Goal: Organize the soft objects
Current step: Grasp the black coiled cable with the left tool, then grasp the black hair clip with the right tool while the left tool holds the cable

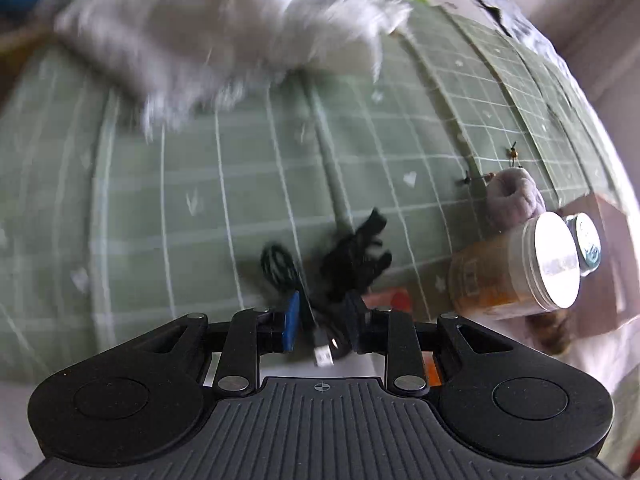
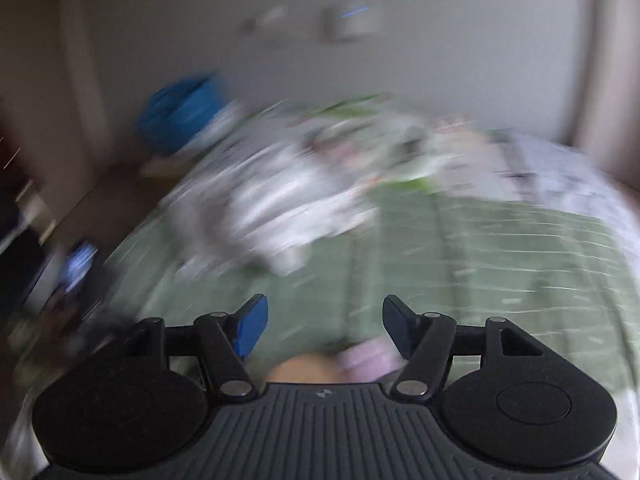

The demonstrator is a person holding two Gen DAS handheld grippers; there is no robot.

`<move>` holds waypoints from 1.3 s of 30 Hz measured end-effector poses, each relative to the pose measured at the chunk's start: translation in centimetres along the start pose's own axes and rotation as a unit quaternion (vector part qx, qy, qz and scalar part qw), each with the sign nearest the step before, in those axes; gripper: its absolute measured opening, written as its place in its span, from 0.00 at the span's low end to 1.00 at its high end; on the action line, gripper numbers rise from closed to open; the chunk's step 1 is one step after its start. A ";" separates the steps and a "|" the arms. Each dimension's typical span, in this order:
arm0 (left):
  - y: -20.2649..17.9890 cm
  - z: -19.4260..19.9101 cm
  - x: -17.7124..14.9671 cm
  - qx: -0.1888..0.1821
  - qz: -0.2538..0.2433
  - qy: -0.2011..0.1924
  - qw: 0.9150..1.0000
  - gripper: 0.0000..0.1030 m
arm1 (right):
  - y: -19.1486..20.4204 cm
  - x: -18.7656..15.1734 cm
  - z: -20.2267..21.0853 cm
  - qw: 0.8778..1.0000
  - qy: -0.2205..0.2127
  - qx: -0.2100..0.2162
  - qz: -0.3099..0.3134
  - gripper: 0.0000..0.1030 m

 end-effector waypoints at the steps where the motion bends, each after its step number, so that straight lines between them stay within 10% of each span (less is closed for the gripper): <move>1: 0.4 -0.5 -0.4 -0.003 0.009 0.004 1.000 0.27 | 2.4 -0.9 -0.5 0.999 0.008 0.015 0.032 0.62; 9: 3.1 -1.9 -0.3 0.014 0.062 -0.030 0.998 0.37 | 12.2 -9.0 -5.2 0.986 0.104 0.038 0.125 0.61; 13: 1.5 -2.7 0.2 -0.006 -0.010 -0.035 0.999 0.37 | 13.0 -10.6 -6.4 0.982 0.121 0.032 0.138 0.61; 19: 0.3 -2.9 -0.9 0.010 -0.115 -0.010 0.993 0.27 | 12.2 -9.8 -7.5 0.986 0.090 0.003 0.137 0.61; 26: 4.3 -0.1 -2.3 0.023 -0.097 0.016 0.995 0.18 | 13.8 -8.9 -10.4 0.986 0.091 0.007 0.137 0.61; 35: 6.7 1.9 -4.5 0.036 -0.067 0.017 0.997 0.18 | 17.6 -7.1 -22.3 0.976 0.196 -0.037 0.083 0.61; 39: 7.3 2.1 -5.1 0.025 -0.051 0.006 0.998 0.18 | 17.5 -7.9 -24.6 0.964 0.238 -0.072 0.092 0.34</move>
Point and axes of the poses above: each gripper's, at about its wrist camera, not at the fingertips, and z roughly against the way its jaws point, y to its left, x to its top, the point moved 10 cm from there along -z, roughly the way its jaws point, and after that the axes turned 11 degrees about -x, right-handed, at the moved point
